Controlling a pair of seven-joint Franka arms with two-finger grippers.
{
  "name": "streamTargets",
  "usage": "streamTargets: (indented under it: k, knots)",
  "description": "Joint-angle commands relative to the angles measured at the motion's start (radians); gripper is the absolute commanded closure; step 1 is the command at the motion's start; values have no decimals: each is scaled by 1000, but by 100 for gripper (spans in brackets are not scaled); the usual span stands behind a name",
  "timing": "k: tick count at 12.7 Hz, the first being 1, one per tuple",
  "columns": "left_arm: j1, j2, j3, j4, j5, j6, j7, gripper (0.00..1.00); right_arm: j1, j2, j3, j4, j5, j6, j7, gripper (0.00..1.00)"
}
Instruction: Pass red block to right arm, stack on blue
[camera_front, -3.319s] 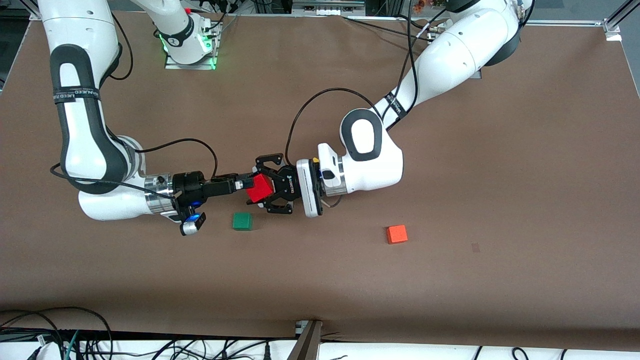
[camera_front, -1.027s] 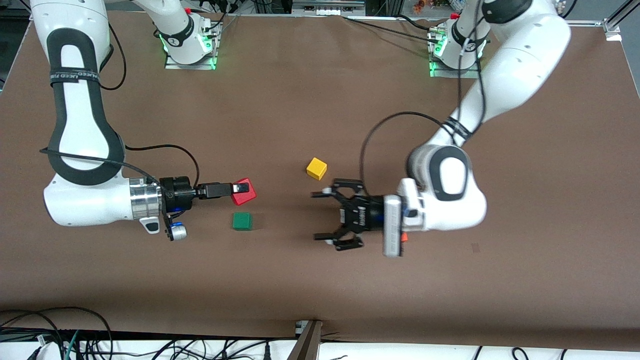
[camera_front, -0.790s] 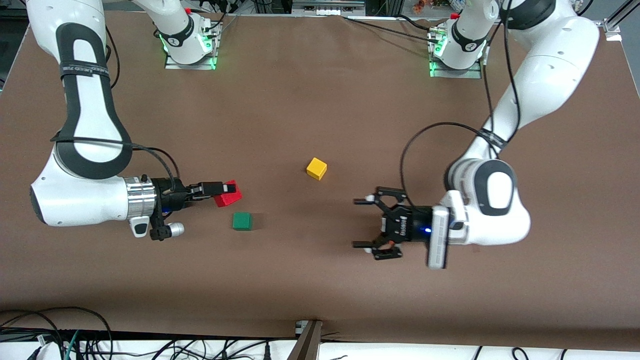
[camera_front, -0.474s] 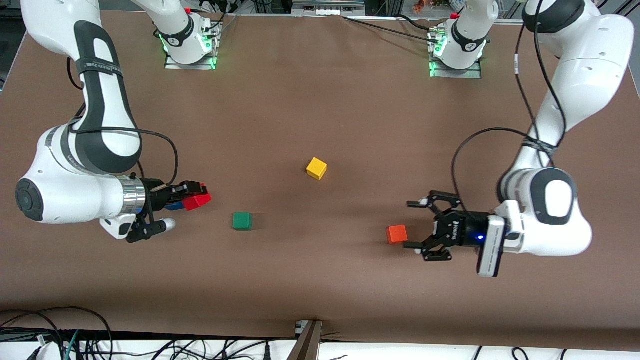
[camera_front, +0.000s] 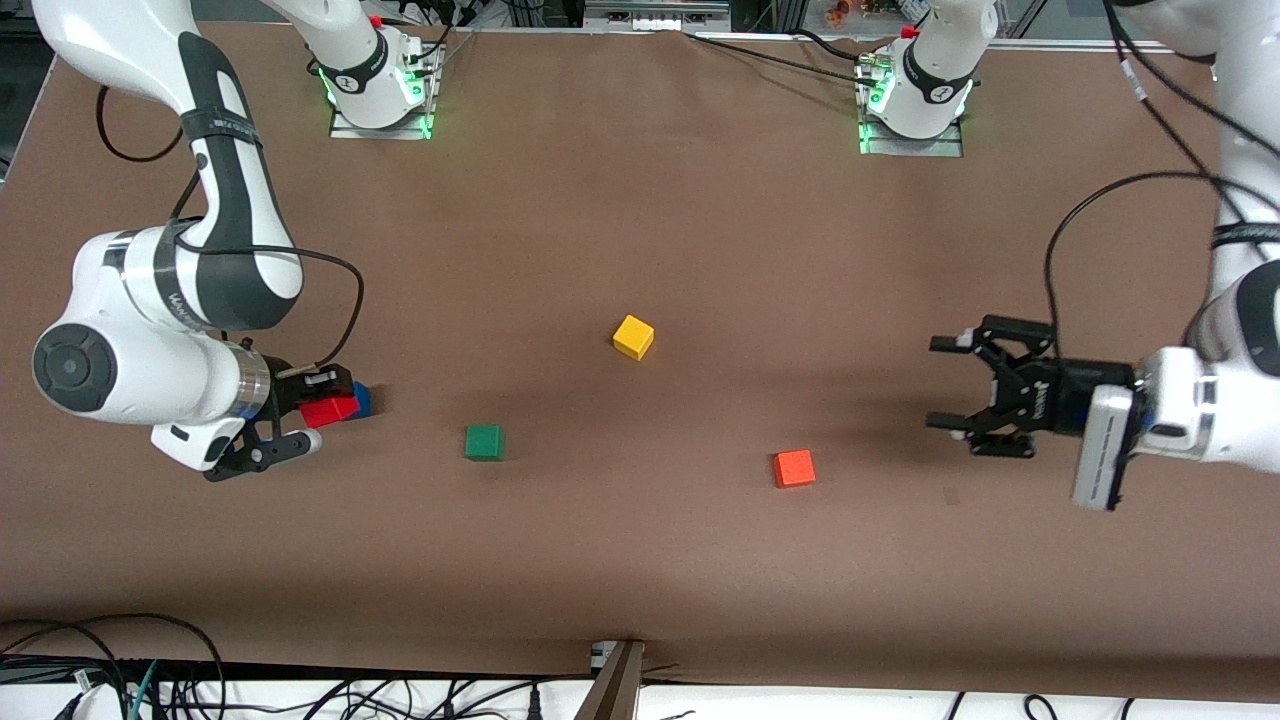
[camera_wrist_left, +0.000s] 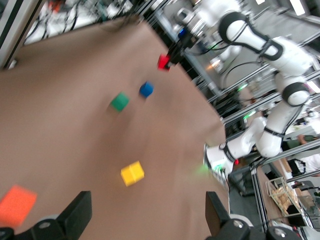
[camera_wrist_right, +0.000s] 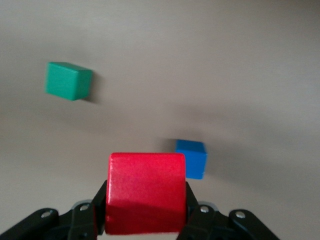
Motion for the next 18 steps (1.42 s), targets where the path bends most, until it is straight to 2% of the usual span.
streamTargets:
  k: [1, 3, 6, 7, 9, 11, 18]
  knots:
    - [33, -109, 6, -39, 138, -52, -84, 0, 9, -207, -6, -365, -58, 253, -16, 98]
    - [33, -193, 5, -45, 261, -58, -121, 0, 7, -254, -12, -510, -93, 425, -16, 98]
    - [33, -279, 6, -46, 358, -136, -165, 0, 7, -297, -29, -721, -138, 709, -17, 98]
    - [33, -310, 6, -48, 385, -156, -201, 0, 7, -297, -34, -762, -138, 775, -17, 98]
    - [28, -367, -8, -58, 483, -197, -276, 0, 7, -285, -42, -785, -136, 817, -11, 98]
    - [22, -414, -11, -71, 523, -221, -294, 0, 7, -257, -42, -784, -135, 858, -8, 98]
    - [7, -405, -6, -62, 625, -216, -244, 0, 3, -196, -45, -773, -130, 931, 4, 98]
